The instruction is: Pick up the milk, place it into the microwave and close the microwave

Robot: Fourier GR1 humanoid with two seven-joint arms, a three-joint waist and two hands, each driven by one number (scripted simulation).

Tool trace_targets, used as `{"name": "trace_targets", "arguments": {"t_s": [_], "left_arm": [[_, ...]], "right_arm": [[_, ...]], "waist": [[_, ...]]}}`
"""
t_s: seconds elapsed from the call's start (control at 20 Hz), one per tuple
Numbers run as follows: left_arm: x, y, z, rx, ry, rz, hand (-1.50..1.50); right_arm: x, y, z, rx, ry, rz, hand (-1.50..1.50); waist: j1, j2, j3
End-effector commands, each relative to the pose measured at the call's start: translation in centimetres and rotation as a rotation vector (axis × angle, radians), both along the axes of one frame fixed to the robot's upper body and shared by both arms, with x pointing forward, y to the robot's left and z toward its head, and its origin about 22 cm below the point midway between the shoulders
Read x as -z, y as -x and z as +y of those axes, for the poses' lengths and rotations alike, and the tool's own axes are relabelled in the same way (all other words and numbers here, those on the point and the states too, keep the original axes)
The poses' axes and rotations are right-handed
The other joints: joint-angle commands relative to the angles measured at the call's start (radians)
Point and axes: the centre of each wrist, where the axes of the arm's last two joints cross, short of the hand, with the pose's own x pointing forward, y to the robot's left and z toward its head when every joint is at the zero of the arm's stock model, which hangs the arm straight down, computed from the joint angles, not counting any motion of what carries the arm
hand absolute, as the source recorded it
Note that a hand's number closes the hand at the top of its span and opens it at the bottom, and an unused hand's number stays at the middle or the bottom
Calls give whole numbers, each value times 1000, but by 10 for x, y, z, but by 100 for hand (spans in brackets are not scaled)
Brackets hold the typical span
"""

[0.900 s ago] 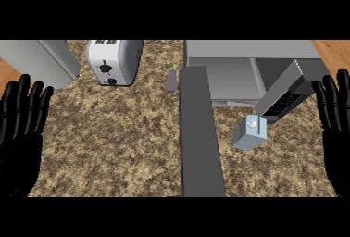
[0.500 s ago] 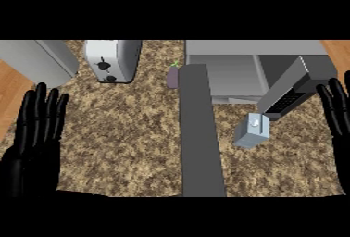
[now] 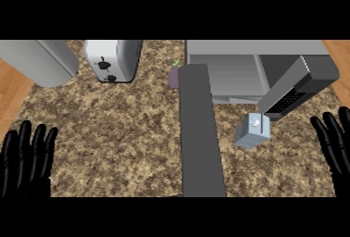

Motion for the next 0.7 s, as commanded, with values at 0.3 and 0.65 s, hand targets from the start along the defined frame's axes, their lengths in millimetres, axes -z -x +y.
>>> {"name": "trace_targets", "arguments": {"t_s": [0.3, 0.65], "left_arm": [[9, 47, 3, 3, -11, -14, -150], [23, 79, 32, -13, 6, 3, -150]], "right_arm": [[18, 7, 13, 63, 76, -1, -150], [50, -9, 24, 73, 104, 37, -150]], "waist": [[4, 1, 0], [11, 0, 0]]}}
